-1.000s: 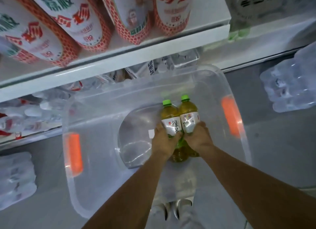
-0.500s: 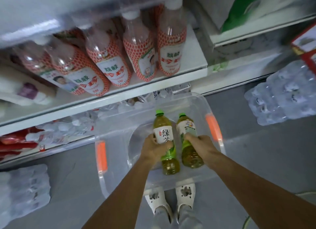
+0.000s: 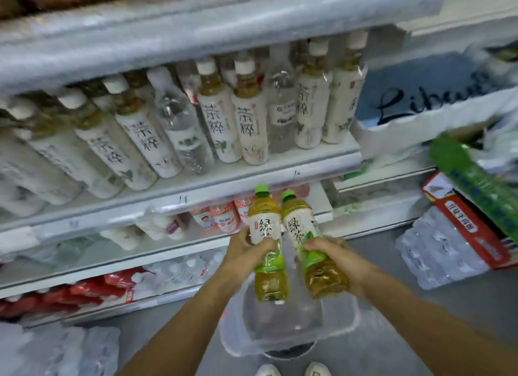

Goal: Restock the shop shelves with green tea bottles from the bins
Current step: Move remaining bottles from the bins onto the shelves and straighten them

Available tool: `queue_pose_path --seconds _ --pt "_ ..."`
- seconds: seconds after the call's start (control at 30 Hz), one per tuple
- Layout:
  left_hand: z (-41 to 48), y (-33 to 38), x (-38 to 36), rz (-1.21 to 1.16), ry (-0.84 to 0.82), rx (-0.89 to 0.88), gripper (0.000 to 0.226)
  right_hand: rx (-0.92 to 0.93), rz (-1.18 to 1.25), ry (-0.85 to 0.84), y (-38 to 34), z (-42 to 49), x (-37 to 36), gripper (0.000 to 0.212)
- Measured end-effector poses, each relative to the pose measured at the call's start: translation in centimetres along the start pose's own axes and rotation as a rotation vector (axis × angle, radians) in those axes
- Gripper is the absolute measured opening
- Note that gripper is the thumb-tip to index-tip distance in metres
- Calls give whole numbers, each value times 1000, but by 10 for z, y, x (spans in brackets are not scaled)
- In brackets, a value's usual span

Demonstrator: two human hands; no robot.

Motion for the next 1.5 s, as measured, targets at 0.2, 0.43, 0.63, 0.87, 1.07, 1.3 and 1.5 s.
queue_pose_path --seconds 0.2,0.43,0.63,0.87,1.07,1.3,1.5 --pt "-79 115 34 10 -55 -232 30 177 108 -61 -115 -52 -39 15" --pt "-146 199 62 -154 -39 -378 6 490 36 -136 -218 -109 -85 58" --pt "-176 209 51 -68 -107 -314 13 666 26 -249 -292 -151 -107 56" --pt "-206 244 55 110 -61 -434 23 773 -137 -254 -350 -178 -103 73" --pt "-246 282 79 -159 -137 -557 18 933 -127 -275 -387 -198 -100 63" --pt "-293 366 70 -344 -60 -719 52 1066 -56 -302 -436 -221 -107 17" --pt "-345 434 103 -360 301 -1068 47 1275 -78 -210 -514 -253 -110 8"
Point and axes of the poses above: each hand's wrist, its own z-axis towards the middle knuckle, its own x-axis out of the back of the hand, y = z × x, the point moved 8 cm from there along z, towards the middle knuckle, and after that the axes turned 11 degrees about x, right-handed, at the moved point
